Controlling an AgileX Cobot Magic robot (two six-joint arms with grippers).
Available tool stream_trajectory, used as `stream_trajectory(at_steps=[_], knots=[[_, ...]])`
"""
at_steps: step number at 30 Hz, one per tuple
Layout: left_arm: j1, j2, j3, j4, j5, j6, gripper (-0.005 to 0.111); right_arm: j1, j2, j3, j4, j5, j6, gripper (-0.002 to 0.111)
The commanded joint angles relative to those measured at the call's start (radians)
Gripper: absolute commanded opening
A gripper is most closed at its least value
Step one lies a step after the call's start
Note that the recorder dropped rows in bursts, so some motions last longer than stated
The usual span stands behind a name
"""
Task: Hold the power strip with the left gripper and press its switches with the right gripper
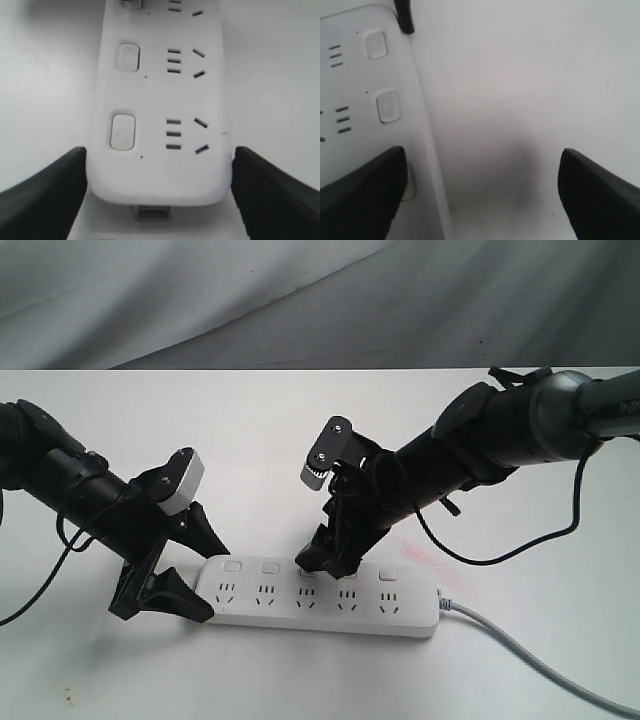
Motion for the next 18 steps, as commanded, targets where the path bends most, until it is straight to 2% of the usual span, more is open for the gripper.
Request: stream_trajectory(at_steps=[1, 5, 10, 18], knots=[[-0.003, 0.004, -0.001, -0.008, -0.003, 0.007, 0.047, 0.001, 0.049, 0.021, -0.073, -0.031, 0.000, 0.076], [-0.003, 0.004, -0.001, -0.008, -0.003, 0.007, 0.047, 0.001, 0.042, 0.027, -0.066, -0.035, 0.000, 0.076], [-0.003, 0.004, -0.001, -0.008, -0.003, 0.007, 0.047, -0.005, -0.072, 0.027, 0.033, -0.038, -0.064, 0.076], [-0.003, 0.004, -0.001, -0.008, -0.003, 0.007, 0.047, -0.069, -0.169, 0.027, -0.008, -0.023, -0.042, 0.076]])
